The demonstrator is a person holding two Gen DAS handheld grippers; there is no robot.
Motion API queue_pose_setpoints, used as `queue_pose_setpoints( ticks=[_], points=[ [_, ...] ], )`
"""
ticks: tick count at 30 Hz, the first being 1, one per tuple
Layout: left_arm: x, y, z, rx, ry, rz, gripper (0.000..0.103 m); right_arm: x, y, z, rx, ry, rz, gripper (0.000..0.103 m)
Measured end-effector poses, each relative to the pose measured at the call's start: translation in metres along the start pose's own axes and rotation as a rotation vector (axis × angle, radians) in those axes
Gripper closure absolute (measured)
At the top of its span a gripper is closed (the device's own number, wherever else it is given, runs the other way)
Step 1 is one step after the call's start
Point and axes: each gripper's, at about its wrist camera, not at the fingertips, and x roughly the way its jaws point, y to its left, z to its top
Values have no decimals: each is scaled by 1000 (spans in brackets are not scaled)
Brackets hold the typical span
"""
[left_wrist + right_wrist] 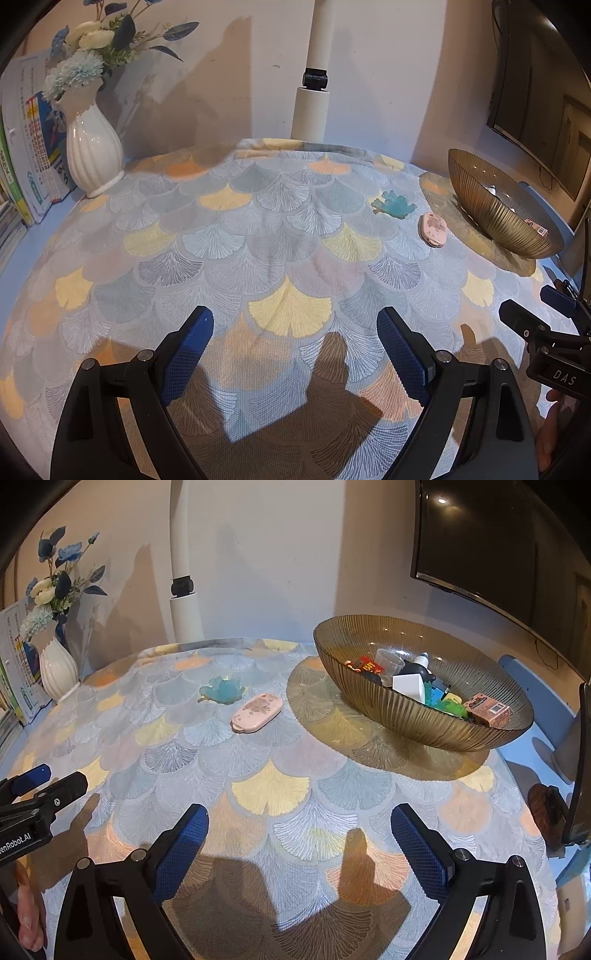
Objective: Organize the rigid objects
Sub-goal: 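Bring both open tools back over the teal toy and pink case, then grasp teal toy with left tool while right tool grasps pink oval case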
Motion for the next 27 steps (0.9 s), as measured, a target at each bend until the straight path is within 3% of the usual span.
queue_pose_setpoints(
  ticks=[4,7,9,11,15,19,24,25,27],
  points=[
    [2,-1,2,11,19,-11,14,-1,-1,2,0,-4,7,4],
    [5,-5,12,38,59,-61,13,10,-4,9,26,76,92,9],
    [7,-10,27,56,76,-102,13,21,-5,19,65,139,173,26],
    [13,-16,47,66,91,-174,14,33,-1,33,88,165,200,26],
    [39,-29,82,97,78,-196,14,58,10,58,107,161,216,28],
    [64,-45,95,180,87,-194,14,92,19,68,118,196,181,28],
    [94,-60,107,243,124,-255,15,108,28,81,100,174,134,29],
    [98,-62,108,245,126,-262,15,112,33,82,74,179,104,33],
    [107,-66,110,242,131,-287,15,112,37,82,21,175,73,52]
  ],
)
